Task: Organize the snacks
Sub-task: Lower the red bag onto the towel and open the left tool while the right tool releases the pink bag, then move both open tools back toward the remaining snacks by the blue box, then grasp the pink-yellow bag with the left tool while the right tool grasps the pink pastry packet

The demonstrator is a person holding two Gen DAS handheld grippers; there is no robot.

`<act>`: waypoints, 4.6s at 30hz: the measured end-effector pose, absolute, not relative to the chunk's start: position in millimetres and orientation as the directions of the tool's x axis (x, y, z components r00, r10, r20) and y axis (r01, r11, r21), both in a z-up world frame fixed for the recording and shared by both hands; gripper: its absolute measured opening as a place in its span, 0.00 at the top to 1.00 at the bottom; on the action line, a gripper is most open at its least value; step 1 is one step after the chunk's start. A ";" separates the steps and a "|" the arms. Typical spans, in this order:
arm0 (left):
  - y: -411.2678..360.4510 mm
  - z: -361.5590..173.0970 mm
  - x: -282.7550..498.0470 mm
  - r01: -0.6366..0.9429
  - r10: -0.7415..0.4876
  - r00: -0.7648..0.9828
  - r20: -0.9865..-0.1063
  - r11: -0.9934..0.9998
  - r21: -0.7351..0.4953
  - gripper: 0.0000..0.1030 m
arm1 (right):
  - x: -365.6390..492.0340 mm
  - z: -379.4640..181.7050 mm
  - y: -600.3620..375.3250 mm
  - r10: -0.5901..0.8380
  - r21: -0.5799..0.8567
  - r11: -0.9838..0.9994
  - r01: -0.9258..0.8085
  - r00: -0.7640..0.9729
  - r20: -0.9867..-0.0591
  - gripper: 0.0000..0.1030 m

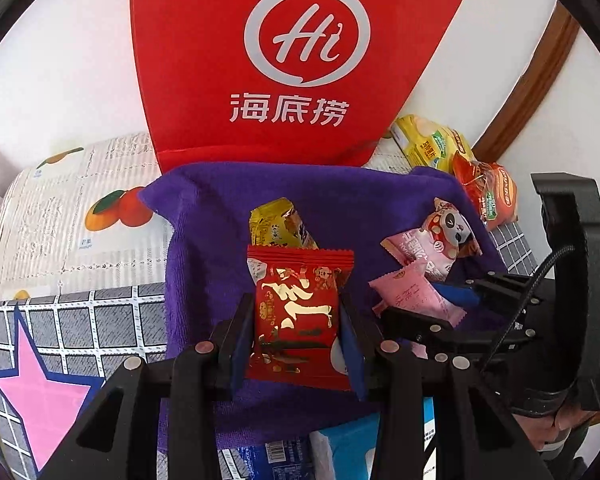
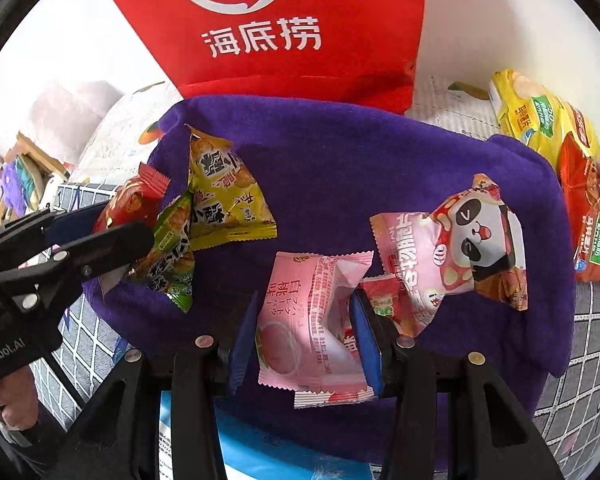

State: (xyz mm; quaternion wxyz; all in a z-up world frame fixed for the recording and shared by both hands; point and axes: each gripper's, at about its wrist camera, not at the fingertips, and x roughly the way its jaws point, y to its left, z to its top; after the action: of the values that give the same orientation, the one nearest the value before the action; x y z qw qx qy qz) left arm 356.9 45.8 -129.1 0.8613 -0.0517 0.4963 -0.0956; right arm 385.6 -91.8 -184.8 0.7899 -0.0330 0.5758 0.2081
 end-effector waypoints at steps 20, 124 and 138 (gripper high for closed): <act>31.2 -131.6 353.0 0.162 -0.255 0.475 -0.843 0.966 -0.201 0.63 | 376.4 -142.4 -116.0 0.336 0.210 0.912 -0.353 0.344 -0.877 0.43; 34.3 -145.4 136.7 0.154 -0.231 0.513 -0.827 0.972 -0.177 0.27 | 102.5 -200.9 -162.5 0.177 0.087 0.977 -0.193 0.521 -0.835 0.57; 29.0 -158.4 131.4 0.211 -0.303 0.490 -0.817 0.951 -0.226 0.53 | 101.7 -195.7 -169.4 0.202 0.125 0.976 -0.179 0.517 -0.832 0.77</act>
State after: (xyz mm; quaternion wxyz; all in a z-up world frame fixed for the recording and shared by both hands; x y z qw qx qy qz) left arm 131.4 29.0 -158.4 0.8619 -0.0476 0.4823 -0.1491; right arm 101.7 -169.4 -195.7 0.8710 0.0119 0.4789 0.1093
